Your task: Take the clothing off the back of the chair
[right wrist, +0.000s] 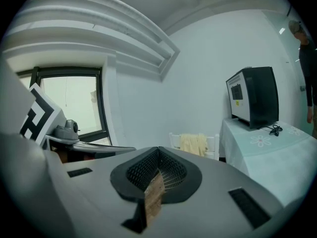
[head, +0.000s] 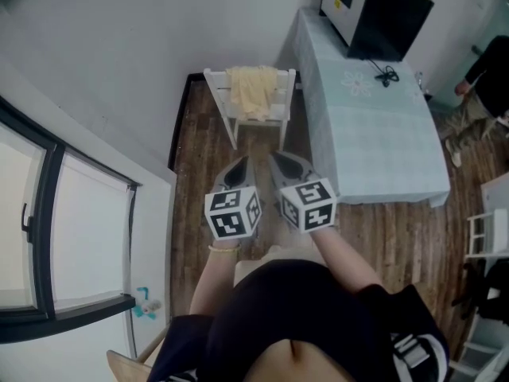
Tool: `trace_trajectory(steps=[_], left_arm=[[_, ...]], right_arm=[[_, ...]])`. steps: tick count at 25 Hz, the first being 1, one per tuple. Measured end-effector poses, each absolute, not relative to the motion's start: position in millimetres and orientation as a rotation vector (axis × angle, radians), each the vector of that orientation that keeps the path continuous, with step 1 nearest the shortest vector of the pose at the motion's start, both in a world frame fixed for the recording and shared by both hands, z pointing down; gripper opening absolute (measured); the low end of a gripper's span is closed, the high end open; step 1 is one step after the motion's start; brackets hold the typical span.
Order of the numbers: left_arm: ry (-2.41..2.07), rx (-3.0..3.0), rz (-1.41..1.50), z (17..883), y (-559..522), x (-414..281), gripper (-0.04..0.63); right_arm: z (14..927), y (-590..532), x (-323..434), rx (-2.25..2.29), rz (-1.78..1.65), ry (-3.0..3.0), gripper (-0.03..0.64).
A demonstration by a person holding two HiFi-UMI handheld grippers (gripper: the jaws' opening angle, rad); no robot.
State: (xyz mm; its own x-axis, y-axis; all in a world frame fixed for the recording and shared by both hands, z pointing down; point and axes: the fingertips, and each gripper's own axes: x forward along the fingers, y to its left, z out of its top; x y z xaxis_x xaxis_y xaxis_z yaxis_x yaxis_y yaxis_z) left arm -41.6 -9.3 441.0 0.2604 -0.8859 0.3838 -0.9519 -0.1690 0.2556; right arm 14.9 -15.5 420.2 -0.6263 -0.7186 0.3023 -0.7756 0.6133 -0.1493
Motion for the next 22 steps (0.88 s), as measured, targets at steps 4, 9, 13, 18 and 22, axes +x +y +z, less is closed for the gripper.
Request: trace_trajectory(steps=[4,9,13,18,22], left_arm=[[-1.672,2.087,0.213,444.8,-17.6,-36.7,0.003],[-1.694,2.070,0.225,442.4,-26.4,-38.9,0.003],[-1.705,2.055,0.229,443.7,-39.9,-46.4,0.003],[-1.697,2.046,0.228,450.9,-69.3,-56.6,0.003],[-1.685,2.063,0.219,453.9,-98.9,-61.1,0.003]], right_arm=[[422.5,-25.6,17.5,1.211,0.394,-2.633,0.014],[424.3,-37.4,22.5,1.221,0.431,-2.637,0.014],[425.2,-53.2,19.3,1.227,0.438,-2.636,0.014],[426.6,-79.8,13.8,1.247,0.432,-2.623,0.014],[433.6,-106.7,13.6,1.276,0.434,-2.599,0.014]])
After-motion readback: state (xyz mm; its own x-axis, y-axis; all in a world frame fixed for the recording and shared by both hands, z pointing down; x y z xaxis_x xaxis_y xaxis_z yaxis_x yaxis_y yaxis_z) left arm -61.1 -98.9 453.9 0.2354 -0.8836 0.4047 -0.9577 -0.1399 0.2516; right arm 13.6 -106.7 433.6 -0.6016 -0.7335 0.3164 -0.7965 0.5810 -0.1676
